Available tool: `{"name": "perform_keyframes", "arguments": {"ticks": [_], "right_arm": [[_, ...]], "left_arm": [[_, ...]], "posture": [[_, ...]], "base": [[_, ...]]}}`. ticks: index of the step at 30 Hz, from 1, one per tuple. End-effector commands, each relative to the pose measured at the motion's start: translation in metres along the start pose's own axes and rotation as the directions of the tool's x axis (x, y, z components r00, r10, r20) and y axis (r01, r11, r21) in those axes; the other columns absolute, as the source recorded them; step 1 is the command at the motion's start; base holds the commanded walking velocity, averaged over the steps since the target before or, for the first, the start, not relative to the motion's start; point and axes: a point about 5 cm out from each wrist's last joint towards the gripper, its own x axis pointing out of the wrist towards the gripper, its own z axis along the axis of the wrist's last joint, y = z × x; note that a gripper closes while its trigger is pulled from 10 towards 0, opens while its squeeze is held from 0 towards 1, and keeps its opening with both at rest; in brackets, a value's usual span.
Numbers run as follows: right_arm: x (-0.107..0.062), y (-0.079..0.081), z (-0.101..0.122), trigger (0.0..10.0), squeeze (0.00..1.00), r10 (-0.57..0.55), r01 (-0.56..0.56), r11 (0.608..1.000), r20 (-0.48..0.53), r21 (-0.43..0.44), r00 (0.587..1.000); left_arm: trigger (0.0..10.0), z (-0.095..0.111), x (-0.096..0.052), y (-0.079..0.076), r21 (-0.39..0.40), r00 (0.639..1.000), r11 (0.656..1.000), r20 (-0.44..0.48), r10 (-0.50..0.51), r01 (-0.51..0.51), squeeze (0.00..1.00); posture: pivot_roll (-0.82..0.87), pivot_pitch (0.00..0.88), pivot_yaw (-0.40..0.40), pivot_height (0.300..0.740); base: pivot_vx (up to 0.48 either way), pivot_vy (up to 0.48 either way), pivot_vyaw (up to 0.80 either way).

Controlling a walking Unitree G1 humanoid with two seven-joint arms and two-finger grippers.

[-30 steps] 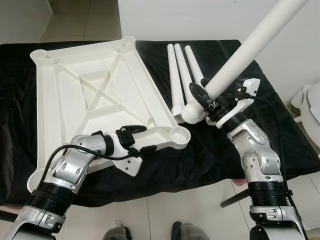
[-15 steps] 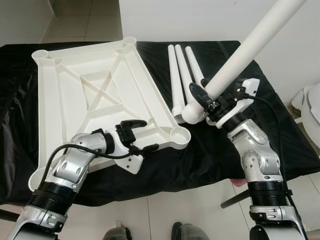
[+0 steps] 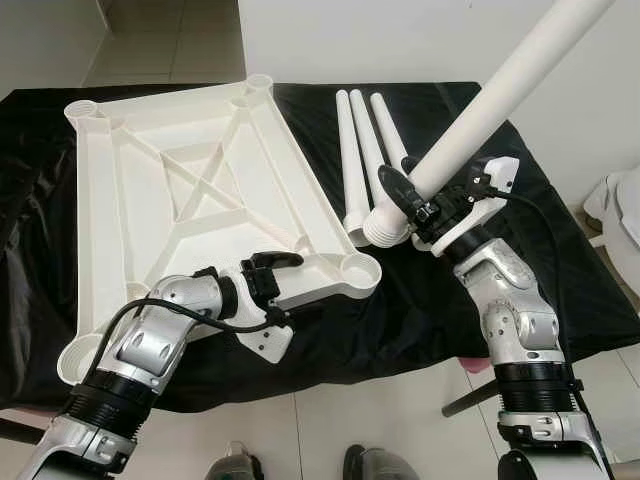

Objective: Building children table

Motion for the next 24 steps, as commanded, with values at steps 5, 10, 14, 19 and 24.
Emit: {"name": "perform_keyframes", "arguments": {"ticks": [5, 10, 14, 19, 24], "right_arm": [[-0.001, -0.002, 0.000, 10.0, 0.00, -0.014, 0.014, 1.000, 0.009, -0.005, 1.000], [-0.002, -0.001, -0.001, 10.0, 0.00, -0.018, 0.018, 1.000, 0.009, -0.006, 1.000], [-0.003, -0.001, -0.001, 10.0, 0.00, -0.025, 0.025, 1.000, 0.009, -0.005, 1.000], [-0.004, -0.001, -0.001, 10.0, 0.00, -0.028, 0.028, 1.000, 0.009, -0.006, 1.000], [-0.005, -0.001, -0.002, 10.0, 0.00, -0.032, 0.032, 0.999, 0.009, -0.005, 0.999]], "left_arm": [[7.6, -0.017, 0.003, -0.004, -0.085, 0.995, 0.996, -0.089, -0.042, 0.034, 0.00], [0.0, -0.029, 0.006, -0.001, -0.161, 0.985, 0.987, -0.167, -0.034, 0.007, 0.00], [4.3, -0.034, 0.008, 0.001, -0.154, 0.977, 0.988, -0.213, -0.015, -0.019, 0.00], [10.0, -0.036, 0.008, 0.000, -0.157, 0.971, 0.987, -0.238, -0.018, -0.020, 0.00], [10.0, -0.040, 0.009, 0.000, -0.158, 0.960, 0.987, -0.280, -0.024, -0.021, 0.00]], "posture": [[0.02, 0.089, 0.030, 0.740], [0.02, 0.093, 0.036, 0.740], [0.01, 0.096, 0.040, 0.740], [0.02, 0.098, 0.044, 0.740], [0.02, 0.098, 0.047, 0.740]], "base": [[0.000, 0.000, 0.00], [0.000, 0.000, 0.00], [0.000, 0.000, 0.00], [0.000, 0.000, 0.00], [0.000, 0.000, 0.00]]}}
